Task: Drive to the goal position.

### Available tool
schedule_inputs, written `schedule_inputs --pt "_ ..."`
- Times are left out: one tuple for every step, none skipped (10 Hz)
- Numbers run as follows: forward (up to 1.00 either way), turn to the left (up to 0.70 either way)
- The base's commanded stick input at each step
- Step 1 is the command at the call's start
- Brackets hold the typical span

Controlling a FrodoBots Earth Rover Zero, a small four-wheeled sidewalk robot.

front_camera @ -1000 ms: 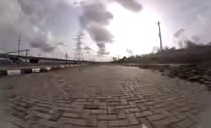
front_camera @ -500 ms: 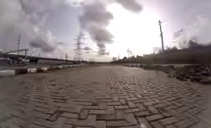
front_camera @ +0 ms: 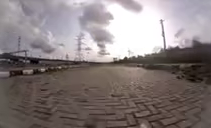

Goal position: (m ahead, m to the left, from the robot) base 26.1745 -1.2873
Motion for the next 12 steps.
schedule_inputs --pt "1.00 0.00" --pt "1.00 0.00" --pt "1.00 0.00" --pt "1.00 0.00" --pt "1.00 0.00" --pt "1.00 0.00" --pt "1.00 0.00" --pt "1.00 0.00" --pt "1.00 0.00" --pt "1.00 0.00" --pt "1.00 0.00" --pt "1.00 0.00"
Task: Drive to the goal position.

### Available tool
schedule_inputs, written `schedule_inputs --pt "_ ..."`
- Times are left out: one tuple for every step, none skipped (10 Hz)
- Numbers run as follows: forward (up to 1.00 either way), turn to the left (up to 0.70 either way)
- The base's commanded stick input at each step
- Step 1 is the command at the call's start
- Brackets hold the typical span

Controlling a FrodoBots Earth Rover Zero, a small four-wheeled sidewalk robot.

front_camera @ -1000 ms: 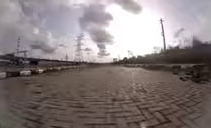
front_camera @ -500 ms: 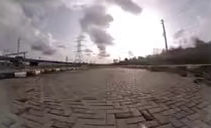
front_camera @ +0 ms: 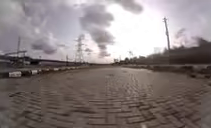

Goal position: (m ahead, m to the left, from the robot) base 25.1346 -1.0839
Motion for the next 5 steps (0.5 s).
schedule_inputs --pt "1.00 0.00" --pt "1.00 0.00" --pt "1.00 0.00" --pt "1.00 0.00" --pt "1.00 0.00"
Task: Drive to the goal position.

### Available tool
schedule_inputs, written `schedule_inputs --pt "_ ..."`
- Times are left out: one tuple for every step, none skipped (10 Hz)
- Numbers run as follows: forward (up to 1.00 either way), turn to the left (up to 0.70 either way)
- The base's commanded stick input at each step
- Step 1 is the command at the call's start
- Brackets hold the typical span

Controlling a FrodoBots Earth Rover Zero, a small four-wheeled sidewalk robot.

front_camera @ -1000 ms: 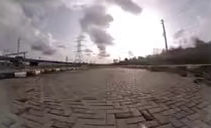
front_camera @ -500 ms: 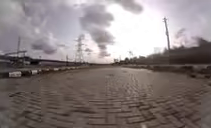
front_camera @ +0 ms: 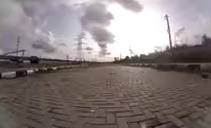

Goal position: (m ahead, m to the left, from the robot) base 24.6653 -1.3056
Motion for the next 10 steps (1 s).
schedule_inputs --pt "1.00 0.00" --pt "1.00 0.00" --pt "1.00 0.00" --pt "1.00 0.00" --pt "1.00 0.00" --pt "1.00 0.00" --pt "1.00 0.00" --pt "1.00 0.00" --pt "1.00 0.00" --pt "1.00 0.00"
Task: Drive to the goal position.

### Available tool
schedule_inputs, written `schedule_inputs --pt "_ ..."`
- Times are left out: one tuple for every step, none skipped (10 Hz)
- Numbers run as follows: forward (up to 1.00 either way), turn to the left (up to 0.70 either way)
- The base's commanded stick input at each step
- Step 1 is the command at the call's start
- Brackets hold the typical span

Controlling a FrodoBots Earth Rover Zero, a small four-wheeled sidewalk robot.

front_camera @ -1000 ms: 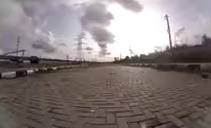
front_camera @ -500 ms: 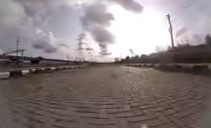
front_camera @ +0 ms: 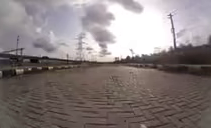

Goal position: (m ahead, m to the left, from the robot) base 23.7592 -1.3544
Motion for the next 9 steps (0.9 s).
schedule_inputs --pt "1.00 0.00" --pt "1.00 0.00" --pt "1.00 0.00" --pt "1.00 0.00" --pt "1.00 0.00" --pt "1.00 0.00" --pt "1.00 0.00" --pt "1.00 0.00" --pt "1.00 0.00"
